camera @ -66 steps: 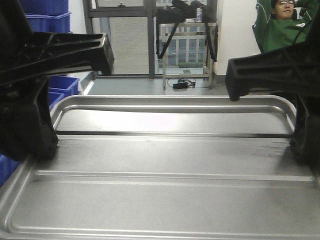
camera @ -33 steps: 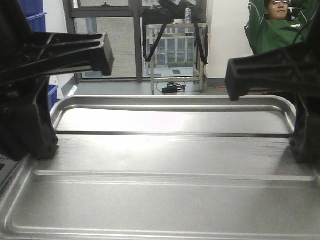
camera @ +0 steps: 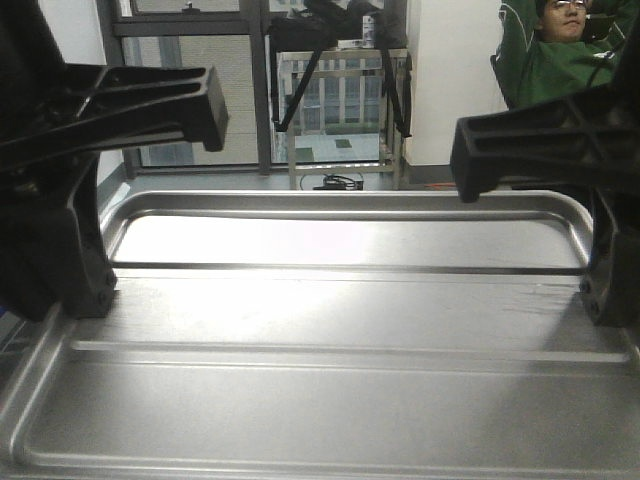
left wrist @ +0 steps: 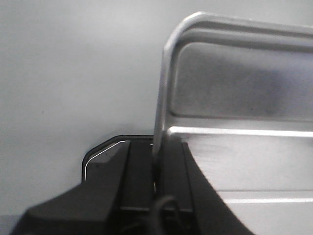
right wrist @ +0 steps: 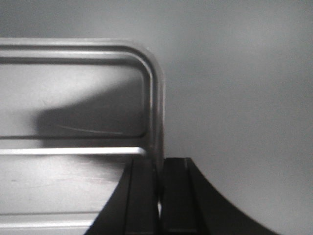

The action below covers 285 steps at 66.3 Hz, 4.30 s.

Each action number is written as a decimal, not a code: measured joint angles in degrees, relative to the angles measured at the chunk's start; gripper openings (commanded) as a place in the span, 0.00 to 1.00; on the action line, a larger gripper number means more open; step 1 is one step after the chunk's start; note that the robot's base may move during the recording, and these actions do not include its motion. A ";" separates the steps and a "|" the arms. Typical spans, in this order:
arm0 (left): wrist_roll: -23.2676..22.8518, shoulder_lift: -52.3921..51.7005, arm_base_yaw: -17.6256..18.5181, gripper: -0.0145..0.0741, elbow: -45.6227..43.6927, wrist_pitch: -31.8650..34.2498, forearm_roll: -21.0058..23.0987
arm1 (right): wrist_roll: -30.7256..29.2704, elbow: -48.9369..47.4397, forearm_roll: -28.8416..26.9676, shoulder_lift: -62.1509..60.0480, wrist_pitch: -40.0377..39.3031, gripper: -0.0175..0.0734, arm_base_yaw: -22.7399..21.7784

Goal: Grab silver tray and place in blue box
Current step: 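Hold the tray level in both grippers while the base turns away, then carry the tray with both grippers toward the blue bin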

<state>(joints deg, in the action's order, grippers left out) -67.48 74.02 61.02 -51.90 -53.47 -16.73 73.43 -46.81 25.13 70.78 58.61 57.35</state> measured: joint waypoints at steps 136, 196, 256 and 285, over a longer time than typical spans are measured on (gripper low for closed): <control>0.00 0.00 0.00 0.05 0.00 0.37 0.19 | 0.00 -0.10 0.00 0.00 0.73 0.26 0.02; 0.00 0.00 0.00 0.05 0.00 0.63 0.19 | 0.00 -0.10 0.00 0.00 0.90 0.26 0.02; 0.11 0.00 0.00 0.05 0.00 0.87 0.19 | 0.11 -0.10 0.11 0.00 1.12 0.26 0.02; 0.11 0.00 0.00 0.05 0.00 0.87 0.19 | 0.11 -0.10 0.11 0.00 1.12 0.26 0.02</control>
<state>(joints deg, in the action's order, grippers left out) -67.37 74.02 61.02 -51.90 -52.60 -16.54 73.54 -46.92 25.24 70.78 59.74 57.37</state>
